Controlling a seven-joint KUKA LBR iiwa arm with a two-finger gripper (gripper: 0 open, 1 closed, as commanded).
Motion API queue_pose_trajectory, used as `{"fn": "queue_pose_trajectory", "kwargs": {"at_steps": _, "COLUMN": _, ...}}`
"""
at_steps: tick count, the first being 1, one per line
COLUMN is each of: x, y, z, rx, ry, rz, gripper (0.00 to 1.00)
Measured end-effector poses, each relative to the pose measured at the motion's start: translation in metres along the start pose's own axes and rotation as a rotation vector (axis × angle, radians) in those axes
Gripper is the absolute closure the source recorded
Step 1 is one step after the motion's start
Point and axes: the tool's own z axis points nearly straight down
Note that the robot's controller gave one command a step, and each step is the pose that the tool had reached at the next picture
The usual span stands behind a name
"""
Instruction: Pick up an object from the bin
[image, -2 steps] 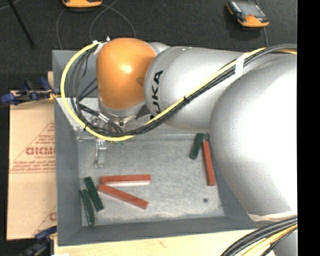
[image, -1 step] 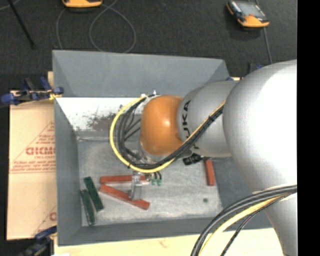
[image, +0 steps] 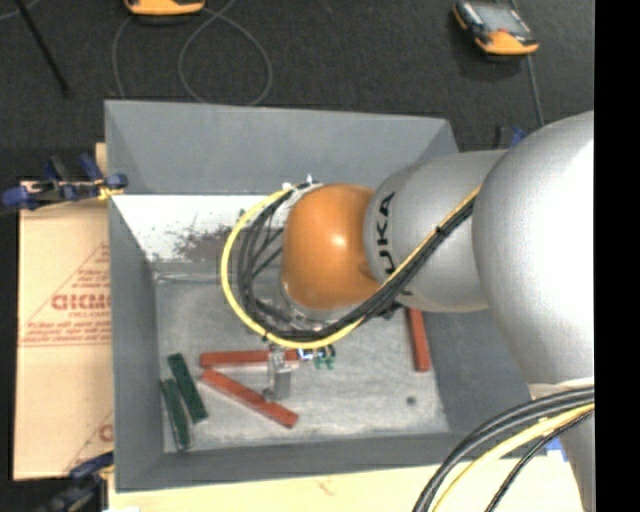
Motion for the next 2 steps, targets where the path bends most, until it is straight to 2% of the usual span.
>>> {"fn": "queue_pose_trajectory", "kwargs": {"at_steps": 1, "x": -0.034, "y": -0.002, "z": -0.004, "rx": -0.002, "ry": -0.002, "rz": 0.146, "gripper": 0.00}}
{"fn": "queue_pose_trajectory", "kwargs": {"at_steps": 2, "x": -0.030, "y": -0.035, "z": 0.033, "rx": 0.001, "ry": 0.005, "rz": 0.154, "gripper": 0.00}}
